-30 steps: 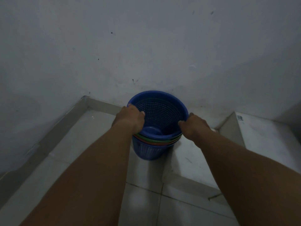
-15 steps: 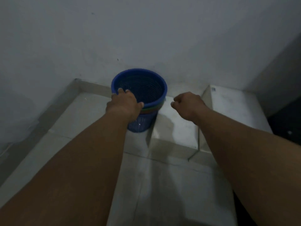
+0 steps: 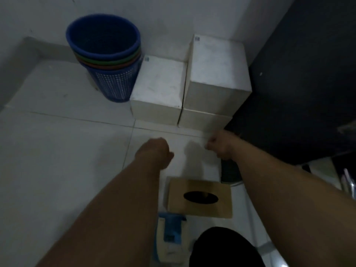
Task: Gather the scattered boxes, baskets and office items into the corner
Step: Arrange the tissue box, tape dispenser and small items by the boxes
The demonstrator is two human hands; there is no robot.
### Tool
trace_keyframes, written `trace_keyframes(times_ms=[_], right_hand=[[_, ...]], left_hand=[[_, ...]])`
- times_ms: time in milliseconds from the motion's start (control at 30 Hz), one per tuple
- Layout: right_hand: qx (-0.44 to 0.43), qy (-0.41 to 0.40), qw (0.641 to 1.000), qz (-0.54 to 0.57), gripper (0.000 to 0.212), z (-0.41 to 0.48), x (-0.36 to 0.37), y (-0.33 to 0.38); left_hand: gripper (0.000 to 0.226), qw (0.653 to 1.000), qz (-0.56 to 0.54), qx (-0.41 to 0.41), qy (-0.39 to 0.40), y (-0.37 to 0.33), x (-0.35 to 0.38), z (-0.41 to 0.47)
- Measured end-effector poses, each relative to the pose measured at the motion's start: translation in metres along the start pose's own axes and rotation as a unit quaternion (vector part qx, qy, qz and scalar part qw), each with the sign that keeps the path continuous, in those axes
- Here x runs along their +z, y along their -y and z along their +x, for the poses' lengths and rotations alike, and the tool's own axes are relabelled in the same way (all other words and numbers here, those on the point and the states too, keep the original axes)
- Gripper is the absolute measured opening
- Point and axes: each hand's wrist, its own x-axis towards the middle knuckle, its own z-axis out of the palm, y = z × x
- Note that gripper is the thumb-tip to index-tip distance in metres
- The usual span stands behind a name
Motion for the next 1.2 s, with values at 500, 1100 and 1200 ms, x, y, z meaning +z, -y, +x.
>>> trace_keyframes(times_ms=[500, 1100, 1200], right_hand=[[0.248, 0.083, 0.941, 0.216, 0.086, -0.009, 0.141, -0.091], [0.096, -0.134, 0.947, 0.276, 0.098, 0.056, 0.044, -0.041], [0.089, -0.145, 0.959, 0.225, 0.105, 0.073, 0.035, -0.040]], left_hand=[[0.050, 0.973, -0.144, -0.154, 0.098, -0.006, 0.157, 0.004], [0.090, 0.976, -0.200, -0.023, -0.081, -0.033, 0.052, 0.096], [0.107, 0.984, -0.150, 0.036, -0.084, -0.039, 0.044, 0.113]])
